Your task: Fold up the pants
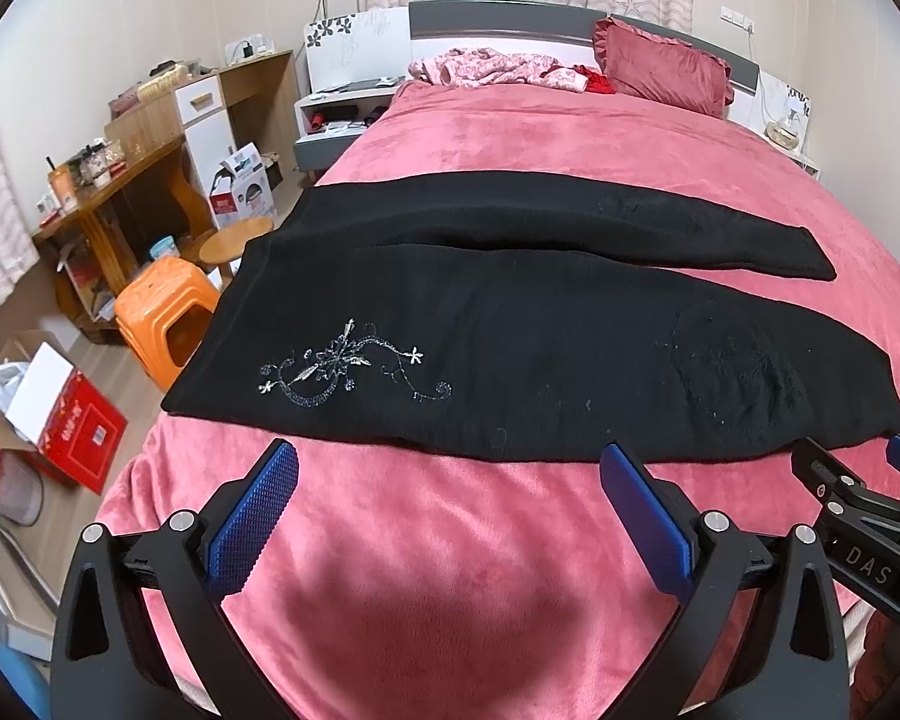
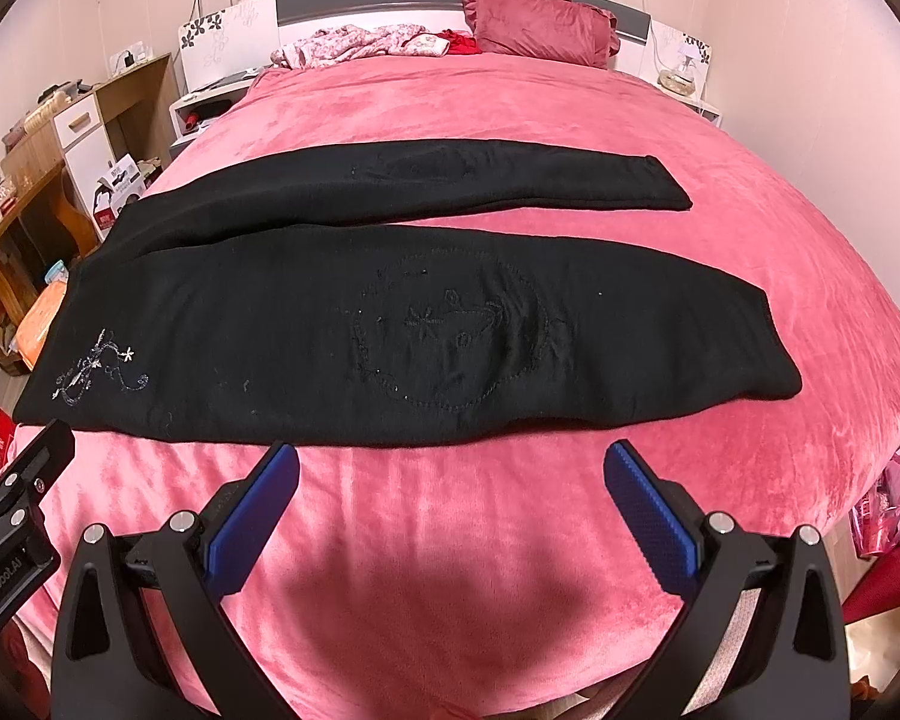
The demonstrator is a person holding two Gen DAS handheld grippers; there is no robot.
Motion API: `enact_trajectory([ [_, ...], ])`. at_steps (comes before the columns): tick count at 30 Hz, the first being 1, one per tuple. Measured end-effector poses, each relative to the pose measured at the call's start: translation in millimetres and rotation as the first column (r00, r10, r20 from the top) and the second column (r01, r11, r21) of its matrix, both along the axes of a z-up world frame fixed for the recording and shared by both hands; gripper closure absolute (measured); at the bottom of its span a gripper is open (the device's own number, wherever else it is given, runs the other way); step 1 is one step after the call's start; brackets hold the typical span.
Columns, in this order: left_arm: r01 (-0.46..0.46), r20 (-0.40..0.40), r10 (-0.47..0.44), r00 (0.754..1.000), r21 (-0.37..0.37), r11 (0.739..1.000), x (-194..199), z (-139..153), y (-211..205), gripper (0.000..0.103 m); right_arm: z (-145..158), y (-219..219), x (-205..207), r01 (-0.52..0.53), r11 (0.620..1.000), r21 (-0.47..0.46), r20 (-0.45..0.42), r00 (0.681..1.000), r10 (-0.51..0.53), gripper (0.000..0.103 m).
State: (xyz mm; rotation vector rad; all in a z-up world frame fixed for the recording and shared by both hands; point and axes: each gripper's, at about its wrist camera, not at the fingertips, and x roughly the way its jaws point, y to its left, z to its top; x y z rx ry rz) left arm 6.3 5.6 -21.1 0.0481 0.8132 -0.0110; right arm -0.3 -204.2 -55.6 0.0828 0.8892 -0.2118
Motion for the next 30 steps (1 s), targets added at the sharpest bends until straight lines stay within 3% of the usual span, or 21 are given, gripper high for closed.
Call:
enact_trajectory([
  [21, 0.013, -0.049, -0.014, 0.999, -0.021, 1.000, 8, -7, 1, 0.003, -6, -7, 6, 0.006, 1.000, 0.004, -0.019, 1.000, -0.006, 0.002],
  [27, 0.069, -0.149, -0.088, 0.985, -0.132, 0.989, 20, -21, 9, 0.003, -7, -11, 7, -0.027, 0.998, 0.054, 0.020, 0.999, 0.026, 0.002],
  [30, 0.070, -0.179, -0.110, 0.978, -0.217, 0.974, 25, -32, 19, 0.003, -12, -18, 11, -0.148, 0.970, 0.192, 0.079, 0.988, 0.135, 0.002],
])
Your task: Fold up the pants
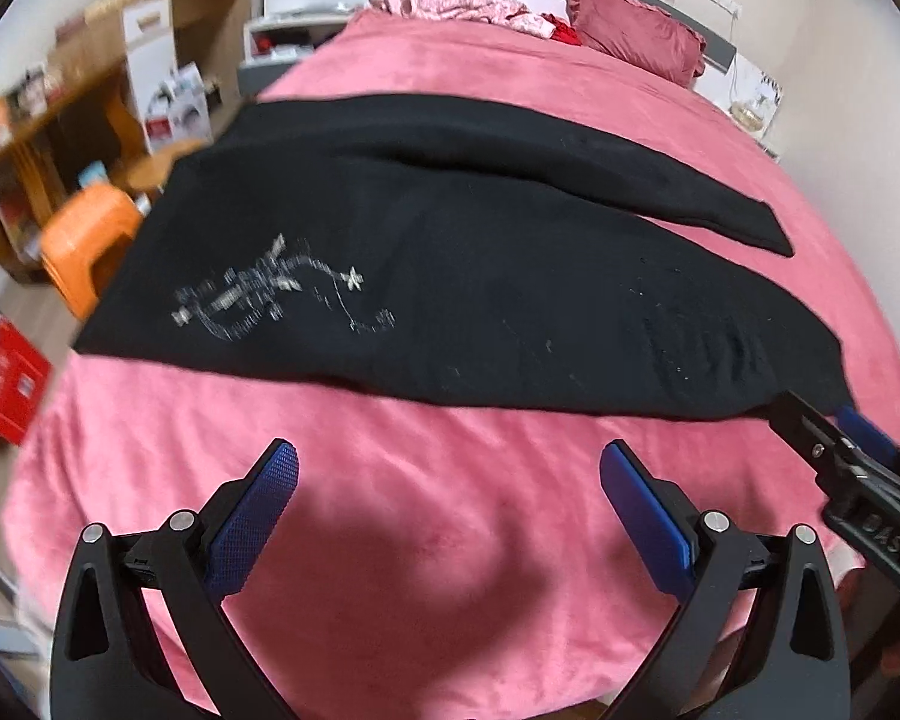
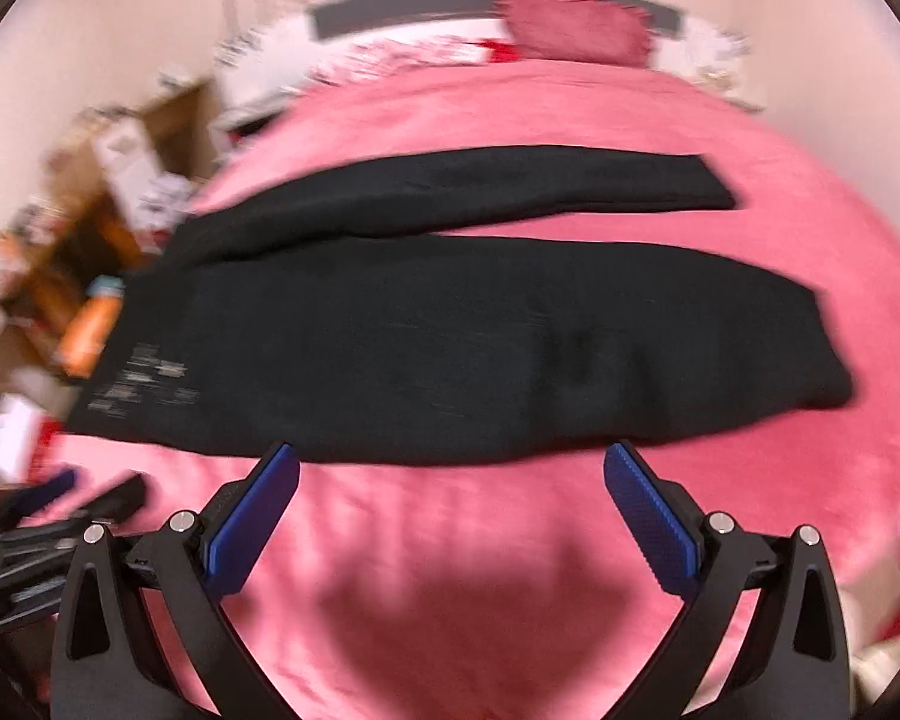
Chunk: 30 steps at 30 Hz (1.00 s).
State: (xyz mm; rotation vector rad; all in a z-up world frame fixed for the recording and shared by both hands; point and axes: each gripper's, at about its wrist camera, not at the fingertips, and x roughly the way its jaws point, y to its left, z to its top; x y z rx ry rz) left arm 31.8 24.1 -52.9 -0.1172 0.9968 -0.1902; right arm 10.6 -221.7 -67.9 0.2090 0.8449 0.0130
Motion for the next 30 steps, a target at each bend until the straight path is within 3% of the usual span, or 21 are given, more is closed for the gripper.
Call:
enact_trajectory([
  [3, -0.002, -0.026, 0.000, 1.000, -0.091, 0.996, 3, -12, 12, 0.003, -17, -10, 8, -0.028, 0.997, 0.078, -0.084, 0.996, 0.034, 0.002],
  [6, -0.049, -0.037, 0.045, 0.998, -0.120, 0.992, 7, -20, 25, 0.003, -31, -32, 12, 0.021, 0.990, 0.138, -0.142, 0.990, -0.002, 0.002],
  [9, -0.139, -0.026, 0.138, 0.990, -0.052, 0.989, 14, -24, 39, 0.003, -39, -61, 12, 0.121, 0.969, 0.214, -0.168, 0.982, -0.085, 0.002],
  [12, -0.199, -0.010, 0.200, 0.980, 0.091, 0.976, 24, -26, 44, 0.003, -46, -98, 9, 0.221, 0.930, 0.294, -0.175, 0.969, -0.175, 0.002],
  [14, -0.217, 0.017, 0.217, 0.976, 0.122, 0.968, 28, -28, 47, 0.003, -49, -118, 4, 0.270, 0.910, 0.314, -0.164, 0.960, -0.228, 0.002],
  [17, -0.234, 0.020, 0.234, 0.972, 0.056, 0.971, 34, -31, 59, 0.003, -59, -157, -3, 0.350, 0.849, 0.395, -0.172, 0.936, -0.306, 0.002],
  [23, -0.300, 0.005, 0.300, 0.954, -0.007, 0.954, 47, -39, 83, 0.006, -88, -221, -13, 0.456, 0.657, 0.600, -0.229, 0.885, -0.405, 0.008],
  [25, -0.316, 0.002, 0.316, 0.949, -0.017, 0.949, 45, -40, 87, 0.007, -97, -235, -16, 0.465, 0.567, 0.680, -0.237, 0.871, -0.431, 0.008],
  [27, -0.332, 0.004, 0.332, 0.943, -0.010, 0.943, 46, -42, 90, 0.007, -96, -246, -15, 0.462, 0.539, 0.705, -0.233, 0.868, -0.440, 0.008],
  [30, -0.340, 0.012, 0.340, 0.940, 0.014, 0.940, 48, -45, 90, 0.007, -91, -254, -10, 0.446, 0.551, 0.705, -0.208, 0.873, -0.441, 0.008],
])
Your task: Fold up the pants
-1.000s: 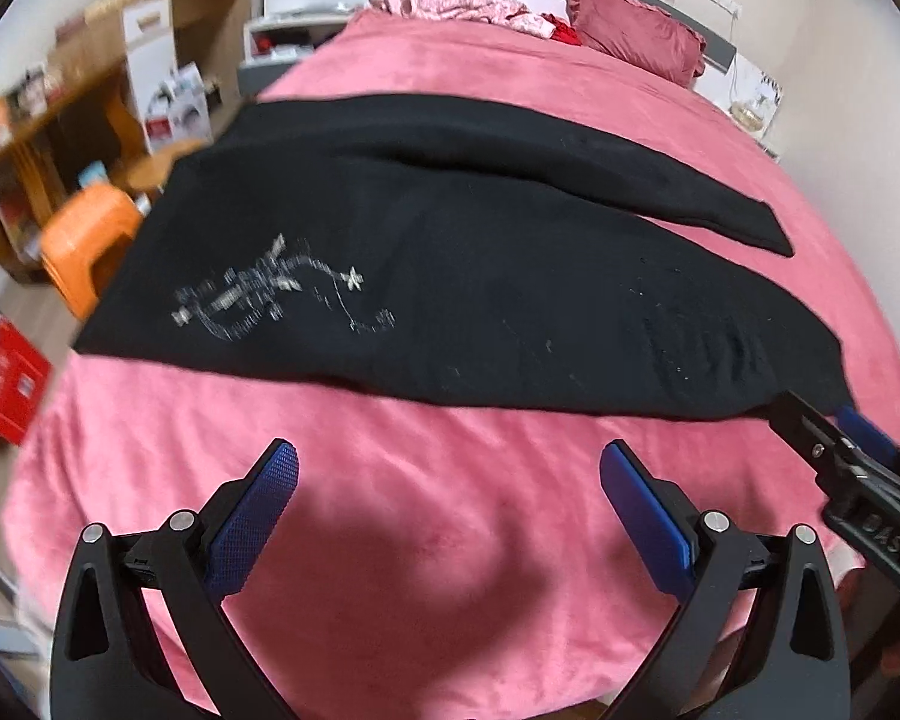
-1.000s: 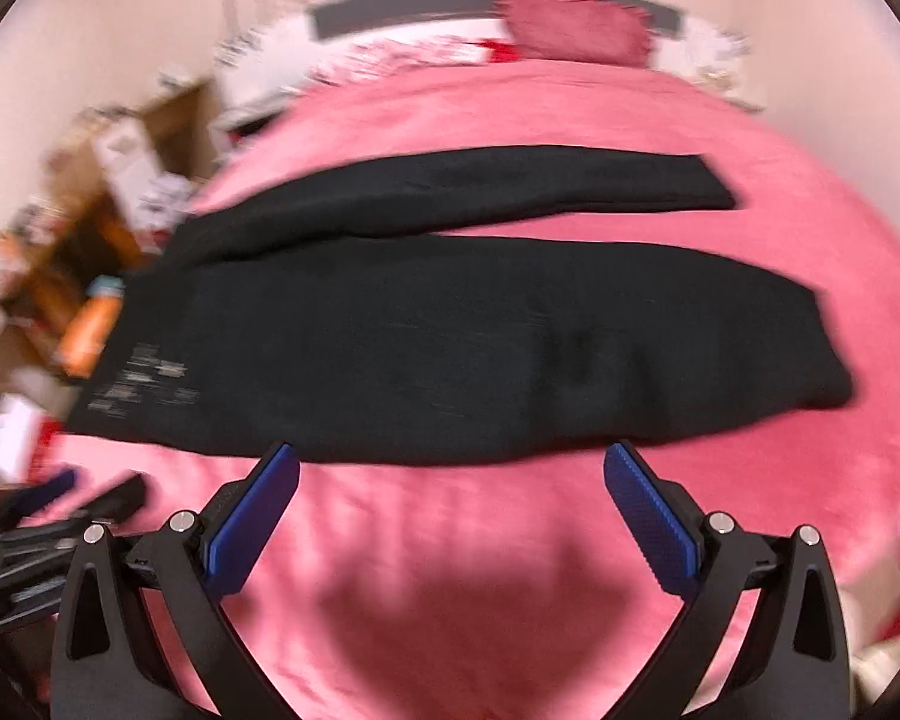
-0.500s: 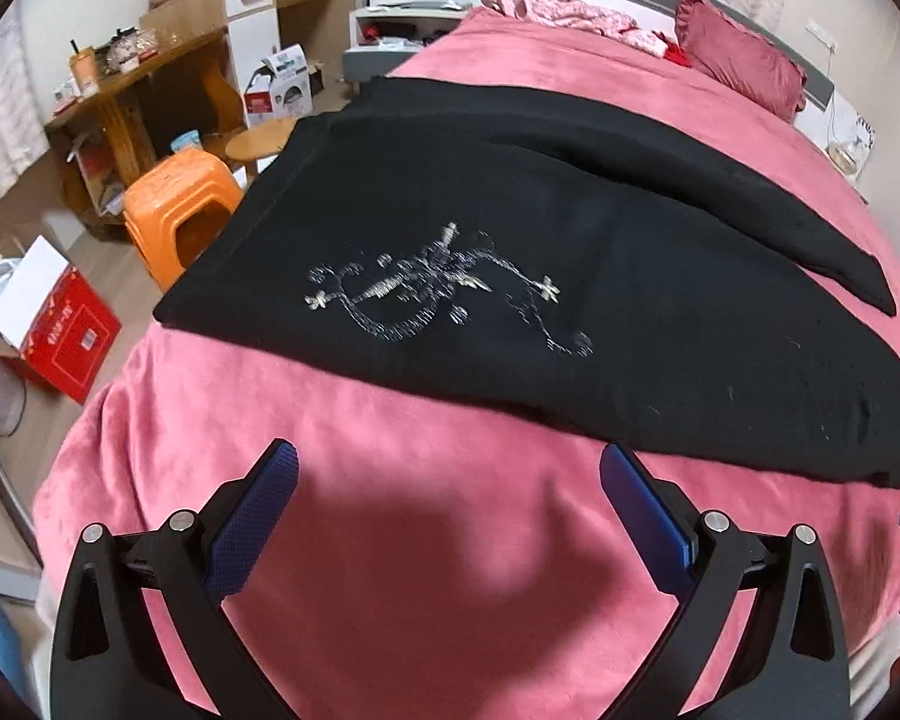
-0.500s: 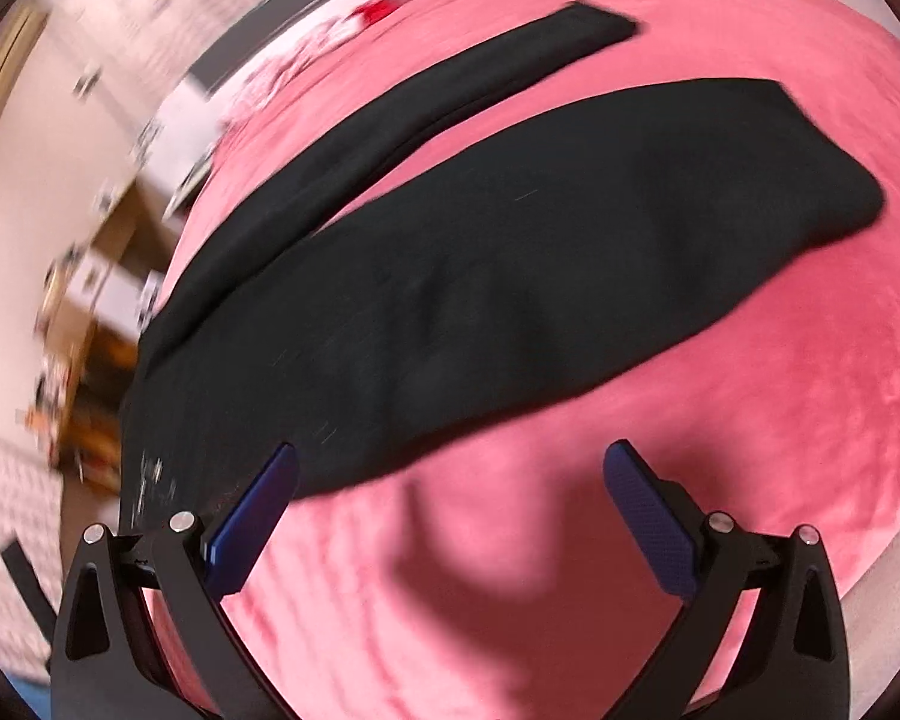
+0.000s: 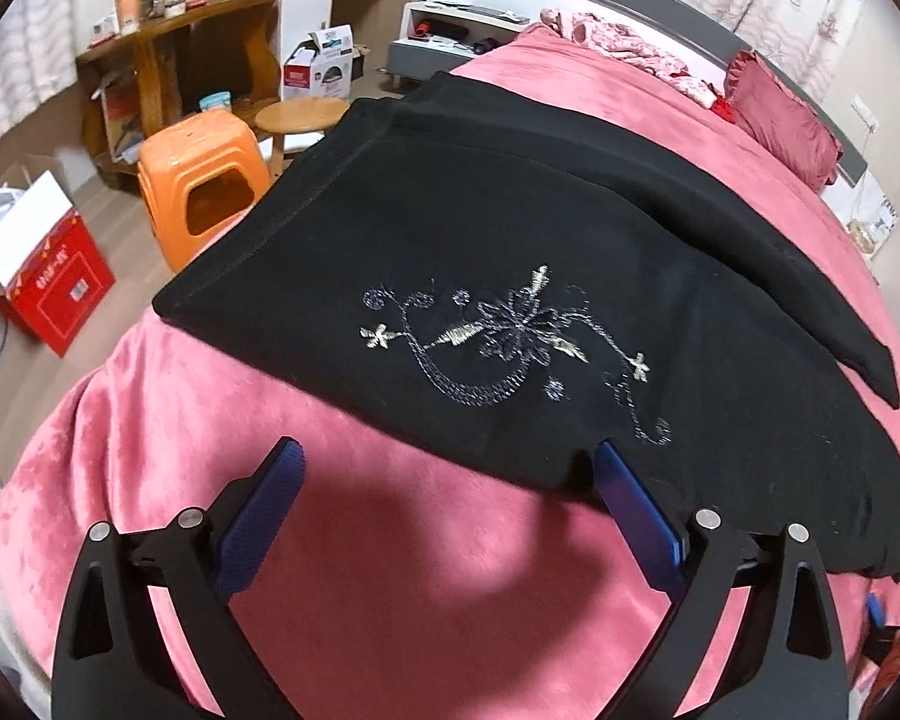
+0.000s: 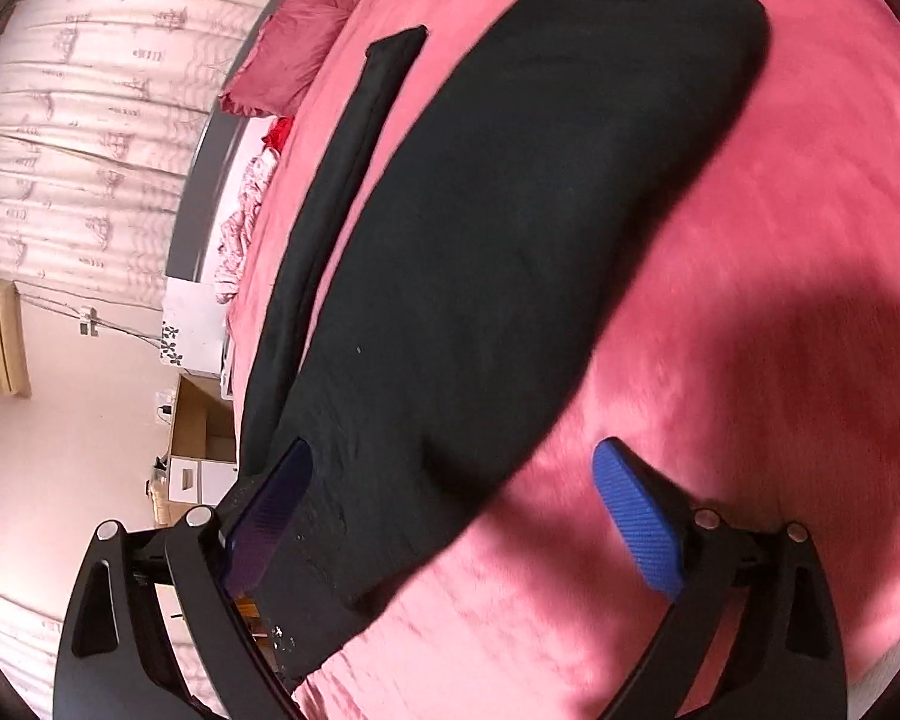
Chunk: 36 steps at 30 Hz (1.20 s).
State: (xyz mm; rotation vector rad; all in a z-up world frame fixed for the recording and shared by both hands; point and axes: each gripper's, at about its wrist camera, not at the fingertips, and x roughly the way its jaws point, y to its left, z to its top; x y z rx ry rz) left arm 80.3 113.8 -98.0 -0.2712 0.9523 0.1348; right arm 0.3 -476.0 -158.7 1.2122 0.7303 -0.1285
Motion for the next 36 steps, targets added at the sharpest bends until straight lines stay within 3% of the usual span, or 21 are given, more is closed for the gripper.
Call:
enact_trajectory([
  [4, -0.003, 0.003, 0.003, 1.000, 0.007, 1.000, 6, -4, -2, 0.007, 2, -17, 6, 0.005, 1.000, -0.008, 0.011, 1.000, -0.005, 0.009],
  [6, -0.014, -0.002, 0.014, 1.000, 0.013, 1.000, 12, -6, -4, 0.007, 2, -18, 14, 0.010, 1.000, -0.018, 0.005, 1.000, -0.010, 0.014],
  [9, -0.014, -0.013, 0.015, 1.000, 0.036, 0.999, 17, -9, -8, 0.015, -1, -18, 22, 0.018, 0.999, -0.030, -0.006, 1.000, -0.018, 0.016],
  [24, 0.008, 0.001, -0.009, 1.000, 0.100, 0.995, 26, -17, -17, 0.015, -1, -9, 38, -0.007, 0.989, -0.150, -0.066, 0.998, -0.003, 0.018],
  [26, 0.003, 0.006, -0.004, 1.000, 0.063, 0.998, 26, -19, -13, 0.015, -1, -8, 38, -0.008, 0.988, -0.156, -0.069, 0.998, -0.003, 0.017],
  [29, -0.013, 0.033, 0.015, 0.999, -0.061, 0.998, 28, -18, 1, 0.015, -2, -7, 39, -0.011, 0.985, -0.171, -0.071, 0.997, -0.001, 0.016],
  [33, -0.033, 0.068, 0.049, 0.996, -0.216, 0.976, 30, -16, 21, 0.019, 0, -2, 42, -0.019, 0.979, -0.205, -0.072, 0.997, 0.004, 0.011],
  [36, -0.038, 0.091, 0.065, 0.994, -0.271, 0.962, 31, -16, 26, 0.024, 0, 1, 45, -0.018, 0.974, -0.227, -0.081, 0.997, -0.001, 0.009],
])
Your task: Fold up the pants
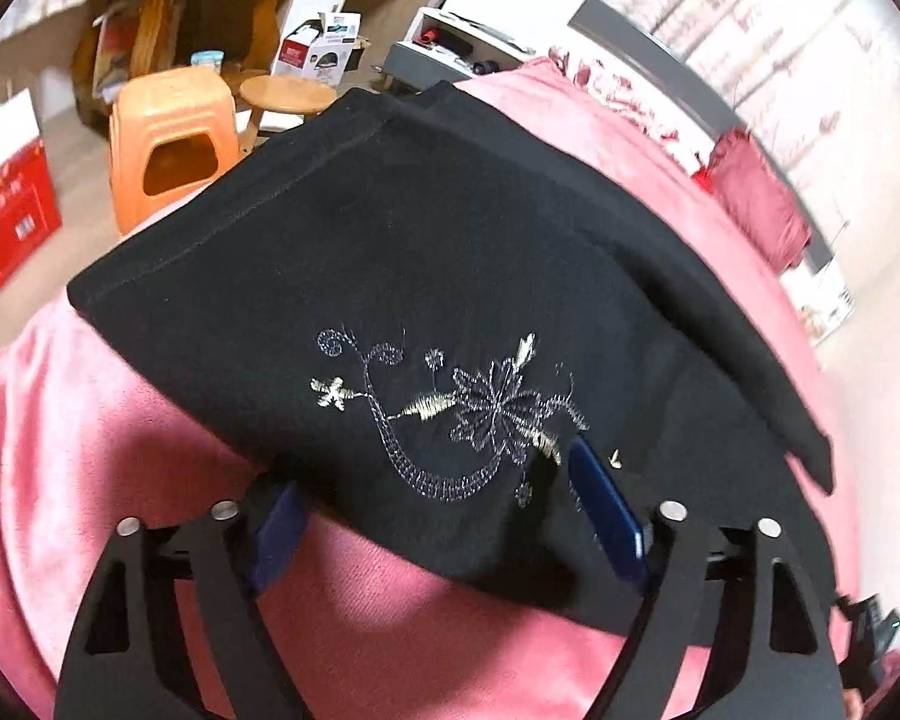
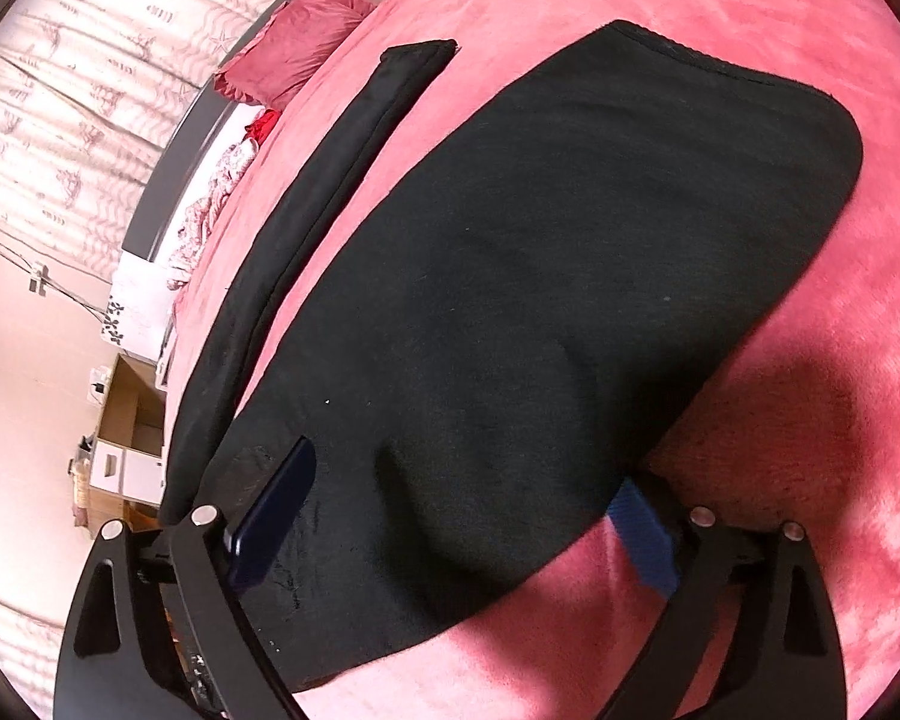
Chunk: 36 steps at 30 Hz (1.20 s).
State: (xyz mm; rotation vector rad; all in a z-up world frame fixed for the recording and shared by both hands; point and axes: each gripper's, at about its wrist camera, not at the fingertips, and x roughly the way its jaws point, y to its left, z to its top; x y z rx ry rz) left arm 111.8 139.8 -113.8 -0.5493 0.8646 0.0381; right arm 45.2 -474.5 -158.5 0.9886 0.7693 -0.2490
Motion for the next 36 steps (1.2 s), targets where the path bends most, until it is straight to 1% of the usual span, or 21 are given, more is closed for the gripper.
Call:
enact_trajectory([
  [2, 0.003, 0.015, -0.002, 1.000, -0.032, 0.999, 2, 0, 3, 0.025, 0, 1, 1, 0.002, 1.000, -0.008, -0.003, 1.000, -0.002, 0.009],
  [6, 0.007, 0.034, -0.004, 0.999, -0.078, 0.997, 8, -2, 10, 0.033, 0, 2, 0, 0.002, 1.000, -0.019, -0.002, 1.000, -0.002, 0.009],
  [9, 0.002, 0.035, 0.002, 0.999, -0.104, 0.995, 11, -4, 14, 0.034, 1, 4, -2, 0.003, 1.000, -0.027, -0.001, 1.000, -0.003, 0.009],
  [23, -0.004, 0.033, 0.008, 0.999, -0.139, 0.990, 13, -7, 20, 0.035, 2, 2, -2, 0.021, 1.000, -0.012, 0.000, 1.000, -0.021, 0.009],
  [28, 0.001, 0.031, 0.004, 0.999, -0.135, 0.991, 14, -7, 20, 0.035, 0, -2, -5, 0.038, 0.999, 0.008, 0.024, 0.999, -0.038, 0.009],
  [30, 0.004, 0.030, 0.000, 1.000, -0.134, 0.991, 15, -7, 21, 0.035, 0, -6, -7, 0.050, 0.998, 0.024, 0.038, 0.998, -0.051, 0.011],
  [31, 0.007, 0.031, -0.003, 1.000, -0.134, 0.991, 15, -7, 21, 0.035, 1, -7, -8, 0.057, 0.998, 0.027, 0.041, 0.997, -0.058, 0.018],
  [32, 0.008, 0.029, -0.004, 1.000, -0.136, 0.991, 15, -7, 21, 0.035, 1, -11, -9, 0.064, 0.997, 0.030, 0.044, 0.997, -0.066, 0.027],
  [33, 0.007, 0.022, -0.004, 1.000, -0.134, 0.991, 16, -7, 22, 0.039, 0, -14, -10, 0.067, 0.997, 0.033, 0.046, 0.997, -0.069, 0.037],
  [34, 0.004, 0.015, -0.003, 1.000, -0.132, 0.991, 16, -8, 23, 0.042, -1, -18, -11, 0.070, 0.997, 0.039, 0.047, 0.996, -0.072, 0.042],
  [35, -0.001, -0.001, 0.001, 1.000, -0.128, 0.992, 17, -9, 25, 0.048, -2, -21, -12, 0.072, 0.996, 0.046, 0.047, 0.996, -0.074, 0.055],
  [36, -0.006, -0.020, 0.004, 1.000, -0.120, 0.993, 19, -10, 26, 0.057, -4, -26, -13, 0.077, 0.996, 0.052, 0.042, 0.996, -0.079, 0.063],
])
